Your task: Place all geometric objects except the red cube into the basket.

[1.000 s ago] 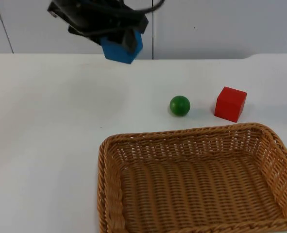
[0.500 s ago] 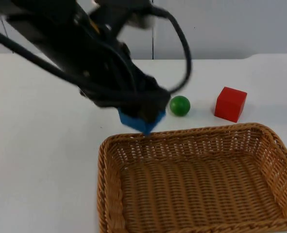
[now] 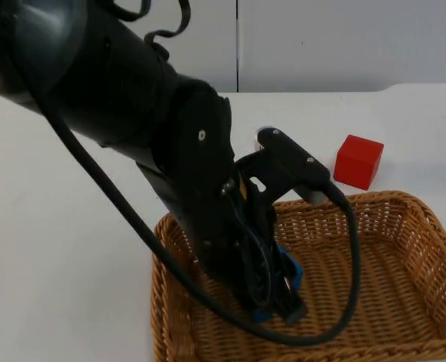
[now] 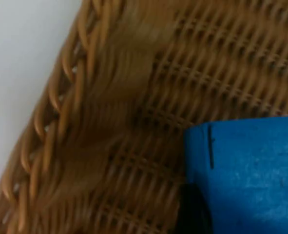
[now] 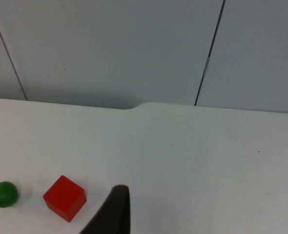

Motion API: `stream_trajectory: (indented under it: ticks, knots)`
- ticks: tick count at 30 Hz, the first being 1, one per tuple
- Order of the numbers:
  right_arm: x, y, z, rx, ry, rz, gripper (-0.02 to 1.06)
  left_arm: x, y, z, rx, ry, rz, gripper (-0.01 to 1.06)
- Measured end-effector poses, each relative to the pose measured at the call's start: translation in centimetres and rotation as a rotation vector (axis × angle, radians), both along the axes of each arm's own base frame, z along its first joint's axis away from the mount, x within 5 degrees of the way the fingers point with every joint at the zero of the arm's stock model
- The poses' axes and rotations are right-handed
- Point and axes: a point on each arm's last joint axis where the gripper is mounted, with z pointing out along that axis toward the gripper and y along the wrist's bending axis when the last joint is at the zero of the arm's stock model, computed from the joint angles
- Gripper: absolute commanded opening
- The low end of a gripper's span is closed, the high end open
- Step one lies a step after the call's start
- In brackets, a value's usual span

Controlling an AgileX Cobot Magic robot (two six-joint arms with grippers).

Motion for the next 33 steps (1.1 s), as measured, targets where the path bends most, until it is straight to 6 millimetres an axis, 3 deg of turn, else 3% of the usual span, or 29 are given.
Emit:
stream_trajectory:
  ticks: [3, 5, 6, 8, 10, 16, 18, 20, 23, 24, 28, 29, 33]
  knots:
    - [0.0, 0.0, 0.0, -0.008, 0.000, 0.005, 1.05, 0.1, -0.1, -0.1, -0.007, -0.013, 0.002, 0.12]
    - [0.0, 0.0, 0.0, -0.010, 0.000, 0.006, 1.05, 0.2, -0.1, -0.1, -0.011, -0.011, 0.013, 0.23]
    - [0.0, 0.0, 0.0, -0.012, 0.000, 0.007, 1.05, 0.2, -0.1, -0.1, -0.015, -0.008, 0.026, 0.23]
    - [0.0, 0.0, 0.0, -0.012, 0.000, 0.007, 1.05, 0.2, -0.1, -0.1, -0.018, -0.004, 0.040, 0.59]
    - [0.0, 0.0, 0.0, -0.016, 0.001, 0.009, 1.05, 0.2, -0.1, -0.1, -0.018, -0.004, 0.044, 1.06]
    - [0.0, 0.0, 0.0, -0.024, 0.001, 0.013, 1.05, 0.2, -0.1, 1.6, -0.046, -0.034, 0.044, 1.04]
    - [0.0, 0.0, 0.0, -0.024, 0.001, 0.014, 1.05, 0.1, 0.1, 4.4, -0.097, -0.092, 0.037, 1.04]
    - [0.0, 0.0, 0.0, -0.024, 0.001, 0.014, 1.05, 0.0, 0.1, 5.2, -0.111, -0.108, 0.035, 1.04]
    - [0.0, 0.0, 0.0, -0.024, 0.001, 0.014, 1.05, -0.3, 0.9, 11.4, -0.242, -0.290, 0.012, 1.04]
    - [0.0, 0.0, 0.0, -0.024, 0.001, 0.014, 1.05, -0.3, 0.9, 11.4, -0.242, -0.290, 0.012, 1.04]
    - [0.0, 0.0, 0.0, -0.030, 0.001, 0.017, 1.05, 0.7, 4.8, 18.9, -0.445, -0.563, 0.115, 1.04]
    - [0.0, 0.0, 0.0, -0.030, 0.001, 0.017, 1.05, 0.7, 4.8, 18.9, -0.445, -0.563, 0.115, 1.04]
    - [0.4, 0.1, -0.3, -0.066, 0.021, 0.049, 1.05, 2.6, 12.1, 24.6, -0.560, -0.708, 0.416, 1.04]
